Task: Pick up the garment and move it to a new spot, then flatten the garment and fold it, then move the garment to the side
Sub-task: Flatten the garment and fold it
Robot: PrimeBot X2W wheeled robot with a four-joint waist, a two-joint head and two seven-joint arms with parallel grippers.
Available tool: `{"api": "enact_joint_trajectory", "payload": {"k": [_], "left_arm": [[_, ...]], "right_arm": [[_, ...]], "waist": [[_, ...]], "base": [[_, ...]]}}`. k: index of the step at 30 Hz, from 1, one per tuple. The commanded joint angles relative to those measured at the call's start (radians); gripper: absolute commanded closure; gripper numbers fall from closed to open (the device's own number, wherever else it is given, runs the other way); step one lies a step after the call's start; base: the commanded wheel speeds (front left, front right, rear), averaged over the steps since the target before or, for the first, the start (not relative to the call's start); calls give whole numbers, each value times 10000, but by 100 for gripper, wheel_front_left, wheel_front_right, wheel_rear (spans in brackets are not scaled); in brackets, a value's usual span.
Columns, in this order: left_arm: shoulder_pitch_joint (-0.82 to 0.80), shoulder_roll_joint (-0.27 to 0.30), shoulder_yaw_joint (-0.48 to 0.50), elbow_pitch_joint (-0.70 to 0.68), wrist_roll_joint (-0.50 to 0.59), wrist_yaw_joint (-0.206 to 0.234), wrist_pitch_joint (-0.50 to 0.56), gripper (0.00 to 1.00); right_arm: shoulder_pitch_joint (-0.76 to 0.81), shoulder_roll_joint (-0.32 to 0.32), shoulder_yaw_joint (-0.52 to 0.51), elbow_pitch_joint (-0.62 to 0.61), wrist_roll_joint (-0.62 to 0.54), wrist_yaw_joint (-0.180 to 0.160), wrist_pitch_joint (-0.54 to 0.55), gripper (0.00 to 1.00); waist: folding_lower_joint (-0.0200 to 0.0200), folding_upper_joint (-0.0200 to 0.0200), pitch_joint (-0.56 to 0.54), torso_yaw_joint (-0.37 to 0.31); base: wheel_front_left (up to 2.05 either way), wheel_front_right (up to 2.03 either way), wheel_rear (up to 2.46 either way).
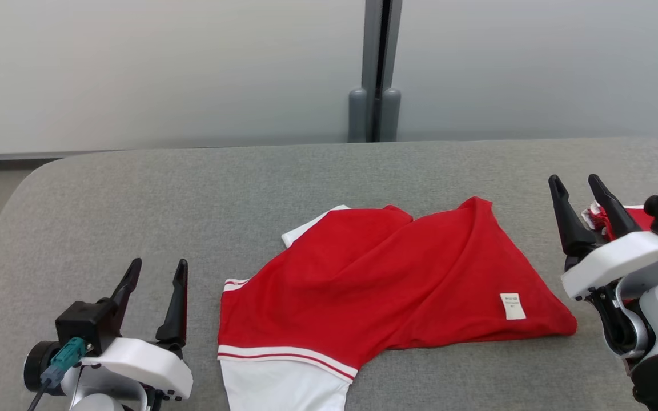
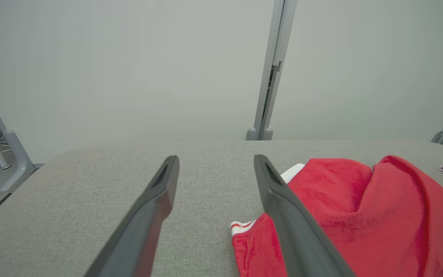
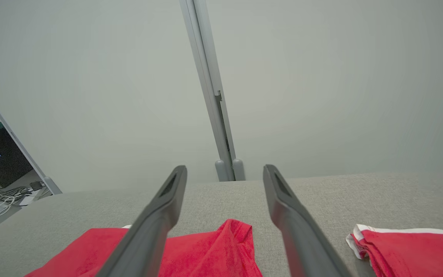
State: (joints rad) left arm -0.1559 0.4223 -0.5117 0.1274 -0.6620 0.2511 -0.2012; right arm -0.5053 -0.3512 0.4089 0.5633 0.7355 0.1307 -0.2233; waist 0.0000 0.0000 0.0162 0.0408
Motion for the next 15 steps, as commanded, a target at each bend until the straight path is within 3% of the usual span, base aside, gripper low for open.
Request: {"api": "enact_joint_trajectory", "payload": {"k": [1, 7, 15], "left_arm": [[132, 50, 128, -84, 52, 82, -142, 0], [641, 26, 662, -527, 262, 293, -563, 0], [1339, -473, 1375, -985, 797, 145, -648, 0]], "right_arm": [[255, -85, -108, -239, -143, 2, -135, 0], [1743, 131, -1195, -1786, -768, 2, -382, 0], [3909, 686, -2577, -3084, -2249, 2, -419, 0]], "waist": [[0, 0, -313, -339], [0, 0, -465, -512], [0, 0, -452, -444]], "base": [[0, 0, 0], [0, 0, 0], [0, 0, 0]]}}
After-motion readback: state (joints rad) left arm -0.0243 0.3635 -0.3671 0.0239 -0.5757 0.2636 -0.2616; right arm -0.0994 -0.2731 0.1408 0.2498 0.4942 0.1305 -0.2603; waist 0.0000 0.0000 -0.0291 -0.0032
